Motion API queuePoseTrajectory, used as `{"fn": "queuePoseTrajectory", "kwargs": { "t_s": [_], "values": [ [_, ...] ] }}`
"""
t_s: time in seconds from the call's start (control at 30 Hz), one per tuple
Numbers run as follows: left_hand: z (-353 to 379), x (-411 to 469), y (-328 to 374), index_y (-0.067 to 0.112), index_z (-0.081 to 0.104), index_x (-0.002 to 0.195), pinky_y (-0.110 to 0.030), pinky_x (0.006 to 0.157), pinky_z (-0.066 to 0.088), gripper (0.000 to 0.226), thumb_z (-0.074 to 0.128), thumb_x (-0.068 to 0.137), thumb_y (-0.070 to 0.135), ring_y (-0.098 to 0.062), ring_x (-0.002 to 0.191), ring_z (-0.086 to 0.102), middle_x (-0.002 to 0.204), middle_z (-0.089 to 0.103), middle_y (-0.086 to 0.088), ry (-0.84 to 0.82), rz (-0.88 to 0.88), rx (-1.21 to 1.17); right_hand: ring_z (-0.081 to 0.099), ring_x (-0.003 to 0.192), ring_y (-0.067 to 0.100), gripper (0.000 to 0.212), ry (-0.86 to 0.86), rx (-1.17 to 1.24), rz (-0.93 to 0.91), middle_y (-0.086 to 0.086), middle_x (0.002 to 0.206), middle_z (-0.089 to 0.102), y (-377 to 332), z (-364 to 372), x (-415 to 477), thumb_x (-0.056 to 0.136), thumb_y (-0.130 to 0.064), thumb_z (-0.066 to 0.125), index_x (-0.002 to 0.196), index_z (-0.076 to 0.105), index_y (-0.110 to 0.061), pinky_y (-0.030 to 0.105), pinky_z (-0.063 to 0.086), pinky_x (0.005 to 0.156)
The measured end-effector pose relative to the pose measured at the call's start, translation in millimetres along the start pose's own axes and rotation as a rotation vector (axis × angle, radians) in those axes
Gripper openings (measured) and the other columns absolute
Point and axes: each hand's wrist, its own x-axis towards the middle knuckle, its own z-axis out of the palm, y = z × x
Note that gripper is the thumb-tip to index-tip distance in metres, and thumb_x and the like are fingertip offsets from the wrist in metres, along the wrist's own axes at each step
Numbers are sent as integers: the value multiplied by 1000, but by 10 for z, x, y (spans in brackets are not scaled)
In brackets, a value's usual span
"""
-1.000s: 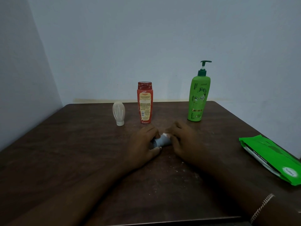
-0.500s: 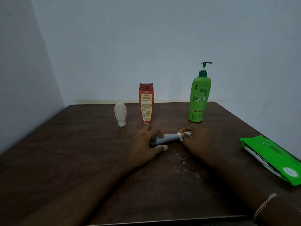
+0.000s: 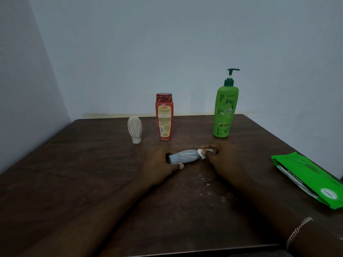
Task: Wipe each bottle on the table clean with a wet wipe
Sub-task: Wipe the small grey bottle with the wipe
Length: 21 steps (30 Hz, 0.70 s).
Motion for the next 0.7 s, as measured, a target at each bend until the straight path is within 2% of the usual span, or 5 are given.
{"fn": "queuePoseTrajectory", "kwargs": {
  "t_s": [0.17, 0.27, 0.47, 0.6, 0.7],
  "values": [
    [14, 10, 13, 24, 65, 102, -26, 65, 50, 43, 79, 75, 54, -9, 82, 59, 92, 64, 7, -5, -56, -18, 54, 68, -5, 19, -51, -29, 7, -1, 100, 75, -31, 47, -12, 88, -25, 70, 103, 77, -19, -4, 36, 60],
    [-2, -11, 17, 22, 67, 102, -28, 66, 51, 43, 80, 76, 53, -8, 81, 59, 91, 64, 8, 15, -29, -8, 53, 71, -6, 18, -77, -59, -29, -3, 103, 74, -60, 61, -51, 90, -24, 67, 105, 76, -19, -1, 37, 60],
    [-15, -46, 36, 20, 71, 111, -39, 81, 58, 42, 81, 78, 44, -9, 87, 64, 100, 70, 5, 44, 36, -25, 59, 101, 8, 22, -246, -140, -281, -4, 113, 68, -269, 184, -142, 90, -28, 65, 110, 73, -25, 23, 44, 92],
    [-32, -60, 57, 19, 71, 111, -39, 79, 58, 43, 82, 77, 43, -9, 85, 63, 98, 70, 3, 57, 56, -8, 61, 81, 2, 12, -103, -55, -190, -4, 96, 74, -148, 131, -97, 84, -23, 71, 93, 79, -21, 4, 38, 71],
    [-35, -67, 68, 21, 71, 110, -37, 77, 57, 44, 81, 76, 47, -9, 83, 61, 97, 68, 5, 77, 64, 19, 55, 64, -5, 8, -28, -25, -99, -5, 85, 76, -81, 51, -49, 83, -20, 72, 87, 80, -20, 0, 35, 60]
  ]
}}
